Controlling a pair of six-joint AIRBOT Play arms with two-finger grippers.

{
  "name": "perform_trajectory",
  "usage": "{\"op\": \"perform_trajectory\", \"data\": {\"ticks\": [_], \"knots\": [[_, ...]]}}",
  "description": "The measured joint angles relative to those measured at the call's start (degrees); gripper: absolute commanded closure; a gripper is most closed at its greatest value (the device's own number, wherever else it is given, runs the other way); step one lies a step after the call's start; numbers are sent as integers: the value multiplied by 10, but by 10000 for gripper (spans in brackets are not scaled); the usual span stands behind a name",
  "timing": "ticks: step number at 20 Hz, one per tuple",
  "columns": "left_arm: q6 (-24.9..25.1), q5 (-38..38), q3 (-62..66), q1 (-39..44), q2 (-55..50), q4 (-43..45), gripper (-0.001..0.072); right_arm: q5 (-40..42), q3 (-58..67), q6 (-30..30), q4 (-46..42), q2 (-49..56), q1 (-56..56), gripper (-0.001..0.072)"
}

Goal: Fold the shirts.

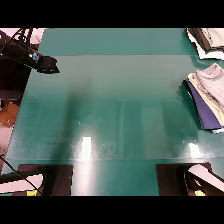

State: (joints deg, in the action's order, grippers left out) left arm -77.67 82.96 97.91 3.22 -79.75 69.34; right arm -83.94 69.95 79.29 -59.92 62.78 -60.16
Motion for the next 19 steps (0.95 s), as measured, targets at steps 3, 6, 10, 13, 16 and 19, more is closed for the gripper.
{"op": "perform_trajectory", "data": {"ticks": [3,6,10,13,16,19], "knots": [[0,0,0,0,0,-2,684,-16,-3,1,27,-4,104,427],[0,0,0,0,0,-2,684,-28,-4,1,40,-5,244,661],[1,0,0,0,0,-2,683,-9,-4,2,46,-5,421,699],[1,0,0,0,0,-2,684,14,-4,2,47,-5,513,698],[1,0,0,0,0,-3,684,24,-4,2,48,-5,565,699],[1,0,0,0,0,-3,684,29,-4,2,48,-5,585,698]]}}
